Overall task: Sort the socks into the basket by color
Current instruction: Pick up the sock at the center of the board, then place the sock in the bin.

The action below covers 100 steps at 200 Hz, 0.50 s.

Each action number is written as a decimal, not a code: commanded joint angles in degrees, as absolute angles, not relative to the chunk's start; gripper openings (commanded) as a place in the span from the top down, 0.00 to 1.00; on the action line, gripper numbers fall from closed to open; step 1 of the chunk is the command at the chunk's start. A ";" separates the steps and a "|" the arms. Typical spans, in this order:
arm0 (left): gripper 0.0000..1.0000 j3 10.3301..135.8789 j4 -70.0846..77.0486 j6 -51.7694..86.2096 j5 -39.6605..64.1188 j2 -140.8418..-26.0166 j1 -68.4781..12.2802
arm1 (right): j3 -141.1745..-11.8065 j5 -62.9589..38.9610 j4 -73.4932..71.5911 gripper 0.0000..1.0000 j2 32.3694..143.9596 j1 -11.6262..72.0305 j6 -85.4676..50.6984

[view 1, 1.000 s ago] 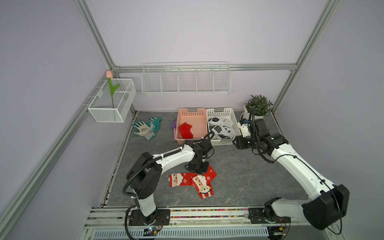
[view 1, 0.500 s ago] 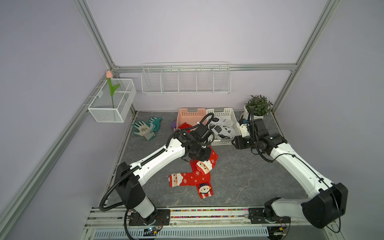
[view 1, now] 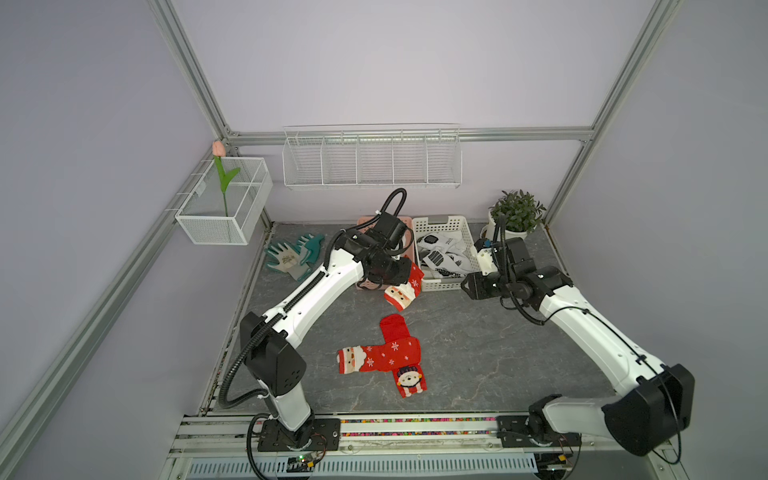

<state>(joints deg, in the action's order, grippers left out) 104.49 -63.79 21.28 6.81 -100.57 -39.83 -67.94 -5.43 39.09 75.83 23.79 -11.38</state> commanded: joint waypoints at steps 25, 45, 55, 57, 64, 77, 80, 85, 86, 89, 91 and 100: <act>1.00 116.00 -69.03 18.55 3.96 -106.99 -36.65 | -68.61 -6.07 39.54 0.50 76.14 24.59 -11.23; 1.00 118.63 -68.98 18.44 4.30 -109.02 -34.69 | -68.64 -5.80 39.90 0.50 76.03 24.75 -11.05; 1.00 119.37 -68.59 18.45 4.77 -109.90 -33.71 | -68.65 -5.72 40.08 0.50 76.03 24.75 -10.94; 1.00 119.45 -68.43 18.50 4.82 -109.98 -33.50 | -68.71 -5.74 40.12 0.50 76.03 24.78 -10.98; 1.00 119.55 -67.72 18.71 5.07 -110.46 -32.78 | -68.62 -5.76 40.16 0.50 76.03 24.78 -10.91; 1.00 119.60 -65.99 18.80 6.35 -111.38 -31.51 | -68.72 -5.77 40.17 0.50 76.08 24.82 -10.89; 1.00 119.56 -65.67 18.81 6.87 -111.61 -31.14 | -68.73 -5.73 40.23 0.50 76.08 24.87 -10.81; 1.00 119.58 -64.86 18.81 7.80 -112.03 -30.57 | -68.80 -5.84 40.25 0.50 76.16 24.83 -10.76; 1.00 119.60 -64.73 18.81 8.03 -112.13 -30.45 | -68.81 -5.82 40.25 0.50 76.18 24.85 -10.74; 1.00 119.54 -64.28 19.00 8.61 -112.30 -30.16 | -68.82 -5.80 40.25 0.50 76.14 24.85 -10.75; 1.00 119.58 -64.06 19.18 8.88 -112.49 -29.91 | -68.82 -5.80 40.25 0.50 76.14 24.87 -10.77; 1.00 119.57 -62.73 20.03 9.92 -113.27 -29.01 | -68.90 -5.82 40.25 0.49 76.28 24.89 -10.81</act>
